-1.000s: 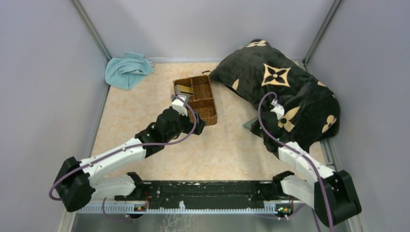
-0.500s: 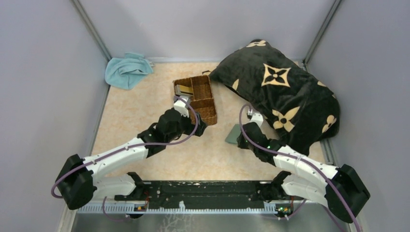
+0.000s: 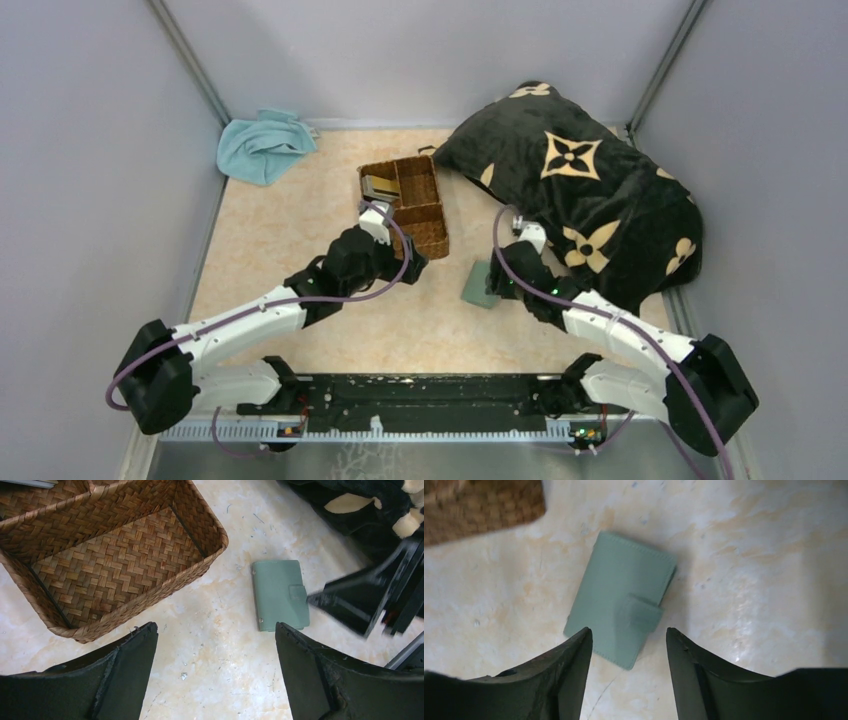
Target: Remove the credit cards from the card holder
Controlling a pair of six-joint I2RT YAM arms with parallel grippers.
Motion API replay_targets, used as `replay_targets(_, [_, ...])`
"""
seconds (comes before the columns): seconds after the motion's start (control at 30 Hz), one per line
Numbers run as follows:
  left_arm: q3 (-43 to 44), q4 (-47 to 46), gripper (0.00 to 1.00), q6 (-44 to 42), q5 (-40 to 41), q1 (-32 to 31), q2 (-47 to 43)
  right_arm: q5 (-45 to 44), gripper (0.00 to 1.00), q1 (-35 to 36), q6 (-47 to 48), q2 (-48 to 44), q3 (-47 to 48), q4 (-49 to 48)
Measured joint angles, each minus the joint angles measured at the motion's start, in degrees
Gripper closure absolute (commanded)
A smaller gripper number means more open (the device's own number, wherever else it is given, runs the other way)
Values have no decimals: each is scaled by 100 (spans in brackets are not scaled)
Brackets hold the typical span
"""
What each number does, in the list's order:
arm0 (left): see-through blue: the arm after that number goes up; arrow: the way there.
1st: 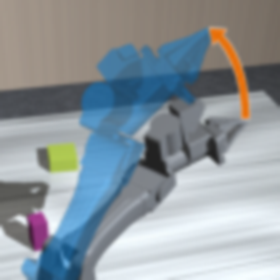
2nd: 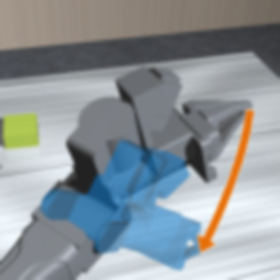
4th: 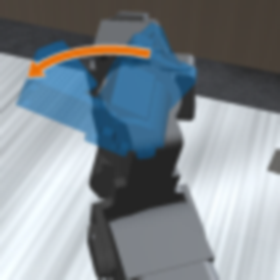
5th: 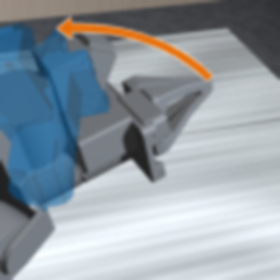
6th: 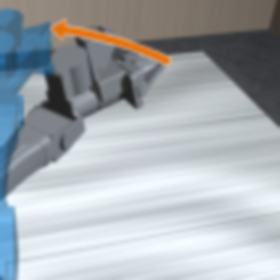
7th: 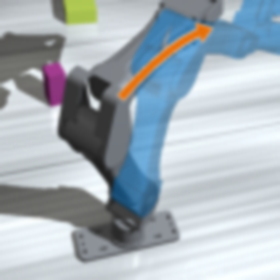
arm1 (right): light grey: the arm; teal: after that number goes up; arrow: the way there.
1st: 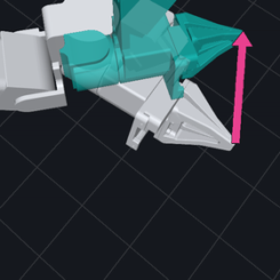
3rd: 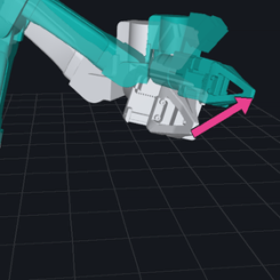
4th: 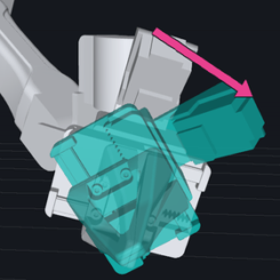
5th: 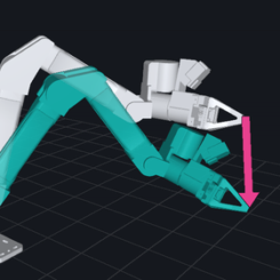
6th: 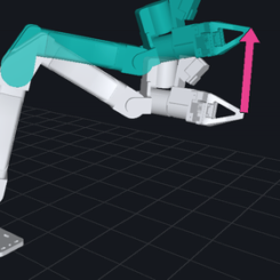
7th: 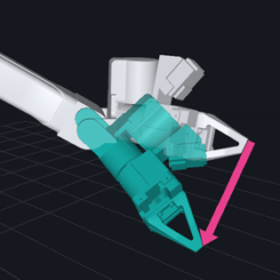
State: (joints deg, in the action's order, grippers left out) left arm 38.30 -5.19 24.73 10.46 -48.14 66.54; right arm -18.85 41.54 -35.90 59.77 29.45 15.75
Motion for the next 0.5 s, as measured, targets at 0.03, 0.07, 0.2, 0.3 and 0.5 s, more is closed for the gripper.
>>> replay_targets(0.03, [-22,0,7,0,2,0,-9,111,43,-232,-4,2,42,-35])
replay_targets(0.07, [-35,4,7,-2,4,0,-11,160,43,-437,-4,7,63,-76])
replay_targets(0.2, [-63,68,7,-4,44,0,-22,289,36,-1325,7,162,68,-385])
replay_targets(0.3, [-125,107,7,26,70,0,-125,317,33,-1554,79,634,256,-470])
replay_targets(0.5, [-330,151,7,164,168,0,-372,732,31,-1593,195,1537,680,-868])
